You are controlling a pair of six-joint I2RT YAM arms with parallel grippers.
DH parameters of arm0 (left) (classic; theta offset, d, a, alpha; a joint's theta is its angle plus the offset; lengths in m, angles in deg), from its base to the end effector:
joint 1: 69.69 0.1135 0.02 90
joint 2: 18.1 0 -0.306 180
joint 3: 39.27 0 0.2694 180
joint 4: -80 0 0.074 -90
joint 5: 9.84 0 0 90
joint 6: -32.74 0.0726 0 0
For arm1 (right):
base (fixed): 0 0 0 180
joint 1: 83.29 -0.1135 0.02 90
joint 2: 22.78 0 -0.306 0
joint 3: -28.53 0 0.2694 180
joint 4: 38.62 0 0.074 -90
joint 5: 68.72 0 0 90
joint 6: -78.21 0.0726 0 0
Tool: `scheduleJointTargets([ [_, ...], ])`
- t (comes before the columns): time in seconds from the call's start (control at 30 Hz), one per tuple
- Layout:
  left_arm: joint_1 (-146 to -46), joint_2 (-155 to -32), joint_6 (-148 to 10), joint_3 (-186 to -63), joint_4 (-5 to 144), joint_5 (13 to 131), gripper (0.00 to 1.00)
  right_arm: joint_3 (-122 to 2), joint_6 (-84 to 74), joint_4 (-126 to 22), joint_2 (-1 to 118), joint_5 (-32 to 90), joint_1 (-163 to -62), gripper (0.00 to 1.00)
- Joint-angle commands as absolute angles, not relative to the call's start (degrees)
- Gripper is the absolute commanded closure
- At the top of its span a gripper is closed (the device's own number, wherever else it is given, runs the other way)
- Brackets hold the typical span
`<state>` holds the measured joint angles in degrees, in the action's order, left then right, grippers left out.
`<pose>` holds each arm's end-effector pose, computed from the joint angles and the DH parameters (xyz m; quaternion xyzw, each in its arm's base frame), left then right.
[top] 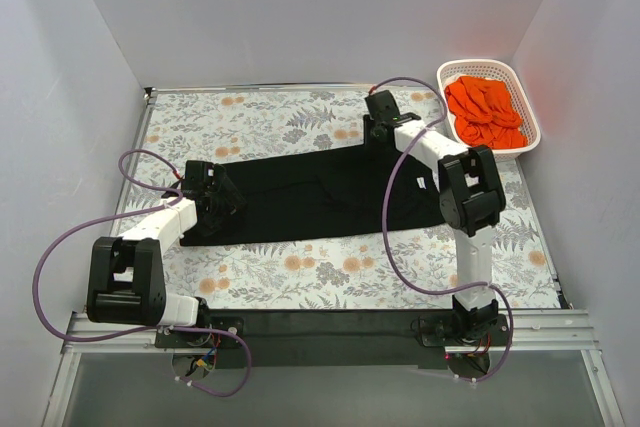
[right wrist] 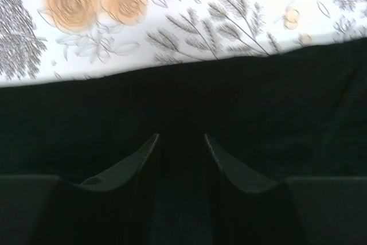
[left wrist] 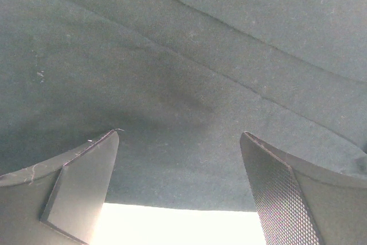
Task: Fold and stack the t-shirts
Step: Fold the tshirt
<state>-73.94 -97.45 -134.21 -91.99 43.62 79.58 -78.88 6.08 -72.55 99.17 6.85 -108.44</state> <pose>0.2700 -0.0208 0.1628 -0.5754 0.7839 -0.1556 0.1740 0.4950 0.2124 0.1975 -0.0145 0.9286 0.0197 0.3703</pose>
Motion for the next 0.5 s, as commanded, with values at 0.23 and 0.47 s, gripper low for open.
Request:
scheduleJointTargets([
  [0.23, -73.38, -97.11, -134.69, -95.55, 40.67, 82.79, 0.19, -62.48, 4.99, -70.30, 82.70, 23.11, -100.43, 0.63],
  [0.47, -72.42, -99.13, -135.39, -95.29, 41.20, 83.67, 0.19, -52.38, 6.14, -69.16, 78.83, 24.62, -98.76, 0.64],
])
